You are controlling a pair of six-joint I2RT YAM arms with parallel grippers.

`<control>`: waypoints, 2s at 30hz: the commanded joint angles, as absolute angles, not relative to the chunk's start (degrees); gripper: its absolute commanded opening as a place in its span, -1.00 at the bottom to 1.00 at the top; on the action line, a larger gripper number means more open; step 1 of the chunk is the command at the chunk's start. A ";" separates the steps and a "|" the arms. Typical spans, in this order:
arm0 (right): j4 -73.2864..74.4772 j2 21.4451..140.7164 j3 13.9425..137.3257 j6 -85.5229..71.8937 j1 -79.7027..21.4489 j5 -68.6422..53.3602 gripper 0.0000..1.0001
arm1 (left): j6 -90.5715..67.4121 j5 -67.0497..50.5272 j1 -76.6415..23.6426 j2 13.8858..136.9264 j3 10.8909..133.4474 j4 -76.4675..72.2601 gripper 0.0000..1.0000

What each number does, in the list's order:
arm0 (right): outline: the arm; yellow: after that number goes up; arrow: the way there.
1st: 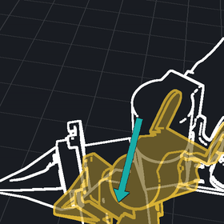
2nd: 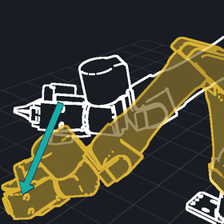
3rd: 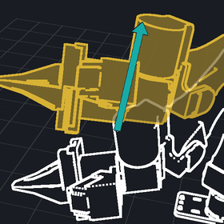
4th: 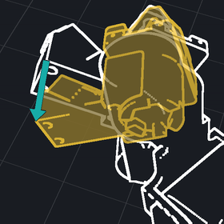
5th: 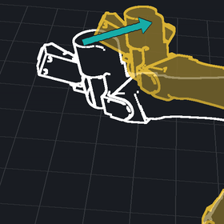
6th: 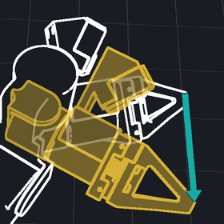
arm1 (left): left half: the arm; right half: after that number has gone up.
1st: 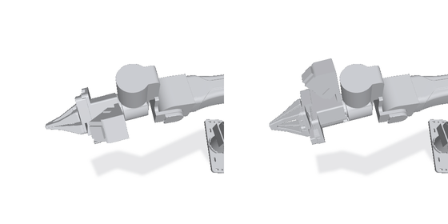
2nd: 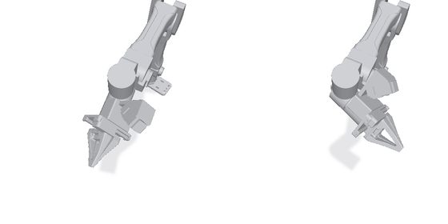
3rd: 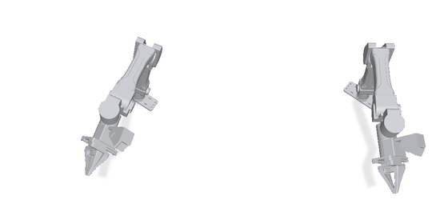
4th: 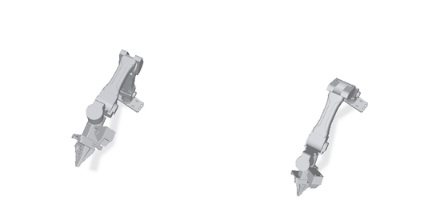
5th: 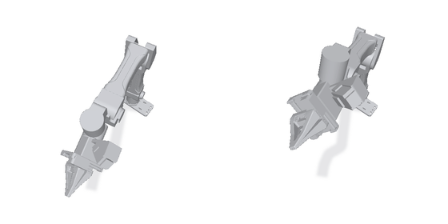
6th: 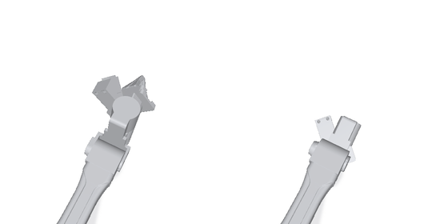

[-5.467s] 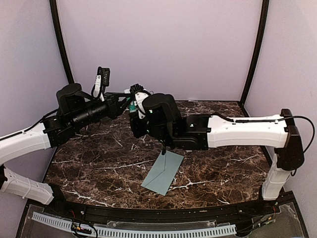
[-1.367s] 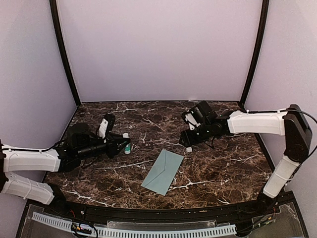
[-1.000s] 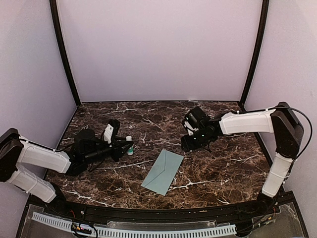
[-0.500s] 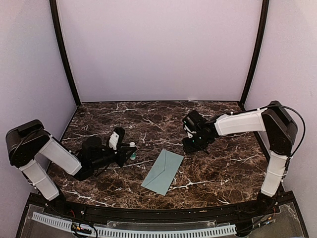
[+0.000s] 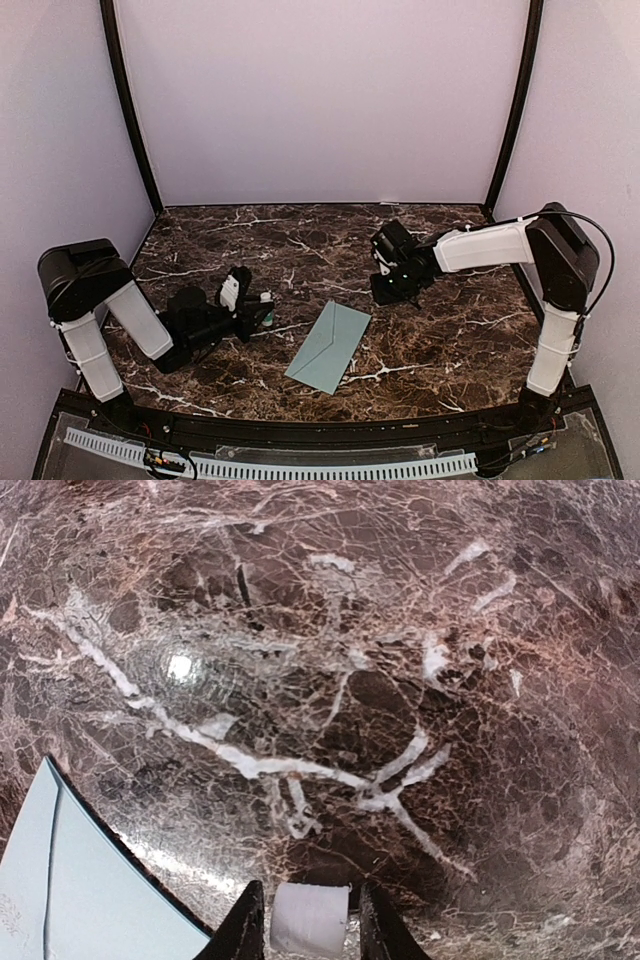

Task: Place the letter into the envelope and seal it
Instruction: Place the solid glue at the center of the board, then pick up the solid glue cap from the center of the board.

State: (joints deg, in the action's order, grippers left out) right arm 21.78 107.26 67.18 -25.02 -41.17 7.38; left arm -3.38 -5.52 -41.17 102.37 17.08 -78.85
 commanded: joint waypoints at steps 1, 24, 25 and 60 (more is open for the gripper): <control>19.71 108.21 67.15 -25.55 -40.69 7.11 -0.45 | -1.97 -5.05 -41.48 103.19 16.06 -83.44 -0.98; 17.25 107.17 65.43 -26.39 -40.08 4.45 -0.63 | -1.96 -1.13 -41.48 108.41 12.43 -92.64 -0.40; 17.22 107.08 65.45 -26.37 -40.08 4.48 -0.63 | -1.99 -0.96 -41.48 108.20 12.32 -92.64 -0.32; -11.59 77.43 54.74 -42.44 -39.01 -32.77 -0.67 | -1.42 -7.21 -47.30 56.44 32.84 -28.24 0.58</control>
